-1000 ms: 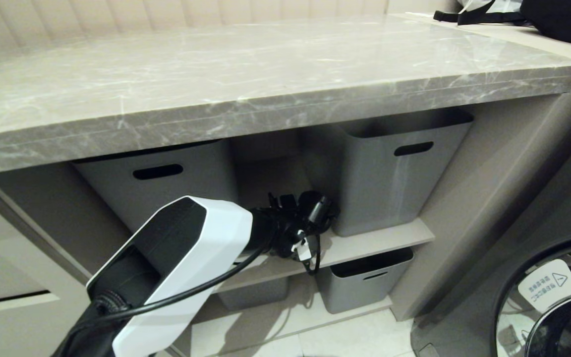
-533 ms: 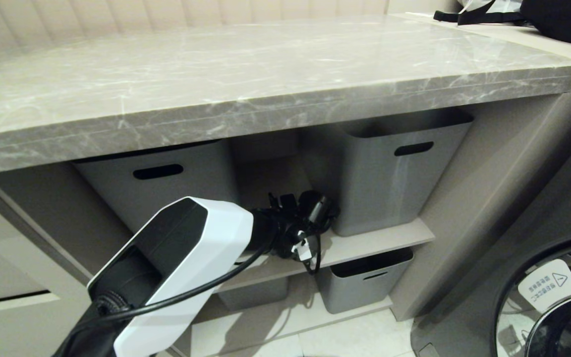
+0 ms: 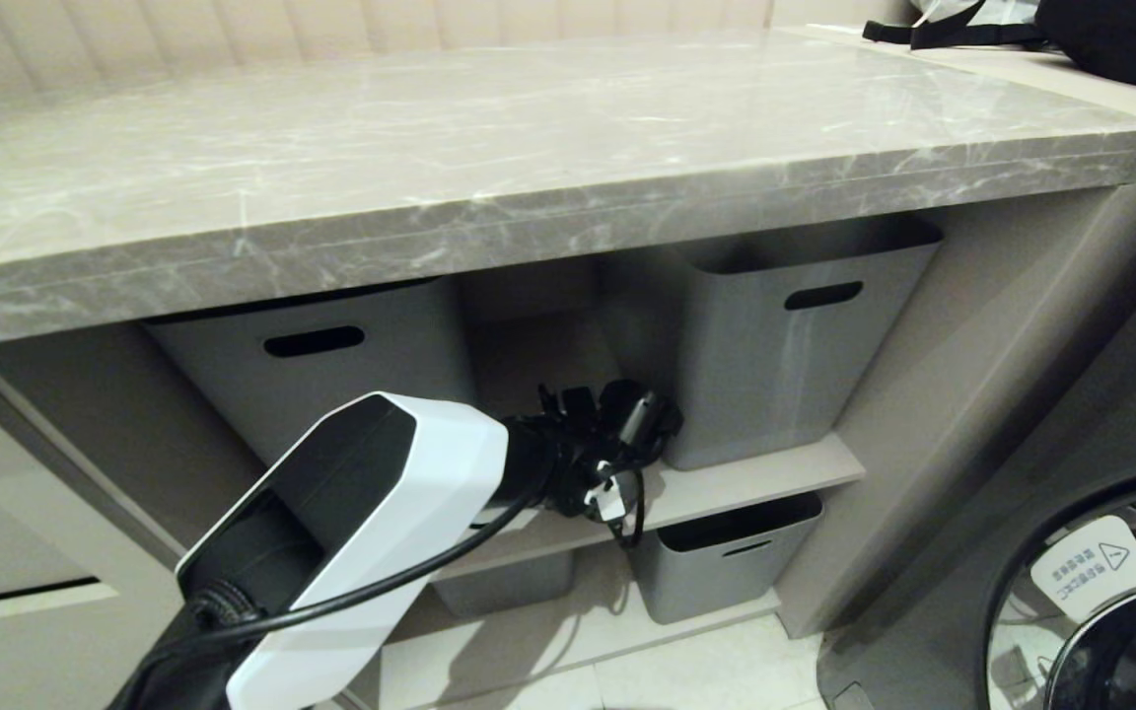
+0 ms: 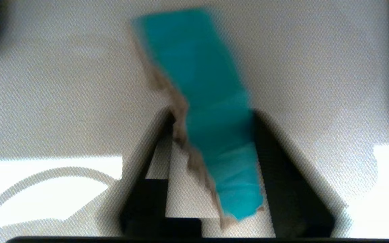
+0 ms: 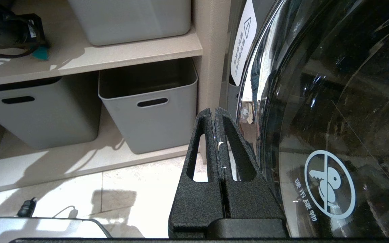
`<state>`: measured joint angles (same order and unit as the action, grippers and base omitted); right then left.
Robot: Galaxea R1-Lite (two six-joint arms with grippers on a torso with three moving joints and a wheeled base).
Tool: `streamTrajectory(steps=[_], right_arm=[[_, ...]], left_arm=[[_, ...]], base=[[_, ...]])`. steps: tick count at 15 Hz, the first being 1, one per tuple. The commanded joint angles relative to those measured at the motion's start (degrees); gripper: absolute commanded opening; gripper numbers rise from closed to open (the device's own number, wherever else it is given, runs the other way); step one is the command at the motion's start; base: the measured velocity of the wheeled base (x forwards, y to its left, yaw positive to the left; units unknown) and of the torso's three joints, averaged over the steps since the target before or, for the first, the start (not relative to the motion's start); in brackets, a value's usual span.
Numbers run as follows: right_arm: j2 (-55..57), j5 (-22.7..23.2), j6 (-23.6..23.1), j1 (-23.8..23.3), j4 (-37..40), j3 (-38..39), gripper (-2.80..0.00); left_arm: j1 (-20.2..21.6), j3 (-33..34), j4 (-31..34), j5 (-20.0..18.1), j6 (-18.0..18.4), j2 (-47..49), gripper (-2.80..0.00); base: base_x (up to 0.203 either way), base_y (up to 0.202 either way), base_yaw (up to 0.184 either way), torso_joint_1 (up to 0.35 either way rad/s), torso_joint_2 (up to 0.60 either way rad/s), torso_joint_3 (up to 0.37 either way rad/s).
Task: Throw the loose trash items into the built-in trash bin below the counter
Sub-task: Pick up the garbage
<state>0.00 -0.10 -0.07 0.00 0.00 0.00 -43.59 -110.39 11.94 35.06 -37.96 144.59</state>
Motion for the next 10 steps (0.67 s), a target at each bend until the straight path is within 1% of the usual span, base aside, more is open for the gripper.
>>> streamTrajectory(steps=[1,6,8,10], right_arm=[[0.0,0.0,0.0,0.0,0.0,0.0,-2.80],[0.0,0.0,0.0,0.0,-0.1,0.0,-2.80],[0.0,0.0,0.0,0.0,0.0,0.0,-2.80],[0.0,0.0,0.0,0.0,0.0,0.0,-2.80]], left_arm=[[0.0,0.0,0.2,0.3,-0.5,-0.4,-2.80],[-0.8,1.0,0.2,0.7,-1.1,-1.7,-2.80],[-1.3,3.7,0.2,0.7,-1.3,-3.7,-2.80],[-2.1,9.3,0.2,0.5,-1.4,-7.6,-2.80]], base=[[0.000,0.000,0.000,0.000,0.00,0.000],[0.000,0.000,0.000,0.000,0.00,0.000],[0.000,0.000,0.000,0.000,0.00,0.000],[0.000,0.000,0.000,0.000,0.00,0.000]])
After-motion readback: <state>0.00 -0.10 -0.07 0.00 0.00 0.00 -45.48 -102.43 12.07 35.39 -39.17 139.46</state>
